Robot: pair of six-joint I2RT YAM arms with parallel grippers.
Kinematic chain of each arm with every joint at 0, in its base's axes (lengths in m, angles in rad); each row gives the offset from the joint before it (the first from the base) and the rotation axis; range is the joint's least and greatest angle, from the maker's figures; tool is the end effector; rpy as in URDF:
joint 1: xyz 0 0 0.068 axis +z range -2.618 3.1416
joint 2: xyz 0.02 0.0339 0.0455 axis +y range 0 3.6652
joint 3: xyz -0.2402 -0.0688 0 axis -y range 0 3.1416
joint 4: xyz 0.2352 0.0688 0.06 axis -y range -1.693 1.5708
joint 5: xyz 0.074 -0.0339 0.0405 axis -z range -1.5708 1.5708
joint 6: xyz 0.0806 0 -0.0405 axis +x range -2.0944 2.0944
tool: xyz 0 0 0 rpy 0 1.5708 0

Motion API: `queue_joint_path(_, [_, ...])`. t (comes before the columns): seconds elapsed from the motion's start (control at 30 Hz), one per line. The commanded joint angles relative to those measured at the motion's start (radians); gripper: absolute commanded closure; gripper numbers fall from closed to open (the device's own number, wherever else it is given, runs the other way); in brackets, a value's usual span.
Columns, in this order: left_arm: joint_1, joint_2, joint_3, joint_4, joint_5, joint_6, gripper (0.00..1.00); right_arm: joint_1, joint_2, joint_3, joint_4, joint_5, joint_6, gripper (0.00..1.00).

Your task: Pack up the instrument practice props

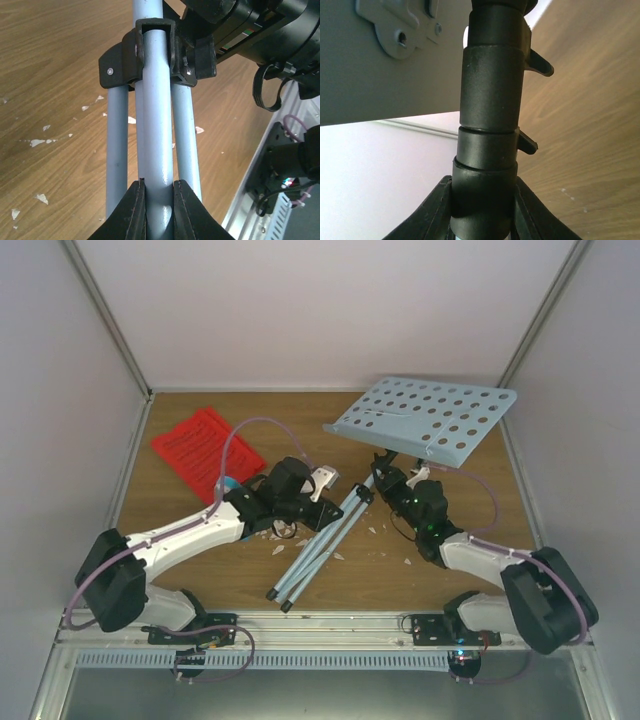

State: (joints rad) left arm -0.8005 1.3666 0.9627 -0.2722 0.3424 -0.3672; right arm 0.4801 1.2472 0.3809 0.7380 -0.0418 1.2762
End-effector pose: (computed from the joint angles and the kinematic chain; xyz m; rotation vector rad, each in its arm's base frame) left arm 0.2090 -0.2543 0.2176 0.7083 2.2944 -0.9781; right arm 0.2600 0.1392 0.1811 0.7010 1.7567 1.3048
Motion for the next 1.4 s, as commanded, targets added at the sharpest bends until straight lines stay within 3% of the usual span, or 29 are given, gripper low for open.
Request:
queue_joint_path(0.0, [0.016,0.015,0.042,0.382,-0.086,0.054,1.00,0.033,0.051,-0.006,0.130,-0.047,-0.026,0.99])
queue_joint_path(0.43, [0.018,0.146,0.067,0.394,-0.150,0.083,1.00,0.033,0.281,-0.043,0.306,-0.037,0.091,0.99])
queue_joint_path(0.63, [0.018,0.198,0.089,0.370,-0.232,0.137,1.00,0.030,0.296,-0.027,0.240,-0.027,0.056,0.99])
queue_joint_path(0.67, [0.019,0.205,0.092,0.368,-0.236,0.141,1.00,0.030,0.294,-0.026,0.227,-0.027,0.052,0.93])
queue_joint_path(0.77, [0.018,0.225,0.096,0.380,-0.238,0.136,1.00,0.029,0.293,-0.033,0.228,-0.028,0.038,0.57])
queue_joint_path(0.8, [0.019,0.232,0.096,0.387,-0.244,0.132,1.00,0.028,0.292,-0.030,0.220,-0.029,0.028,0.52])
queue_joint_path(1.2, [0.023,0.331,0.121,0.397,-0.255,0.159,1.00,0.028,0.196,-0.114,0.144,-0.025,0.049,0.22])
queue_joint_path(1.37, [0.024,0.345,0.111,0.392,-0.228,0.163,1.00,0.028,0.074,-0.157,0.027,-0.006,0.038,0.16])
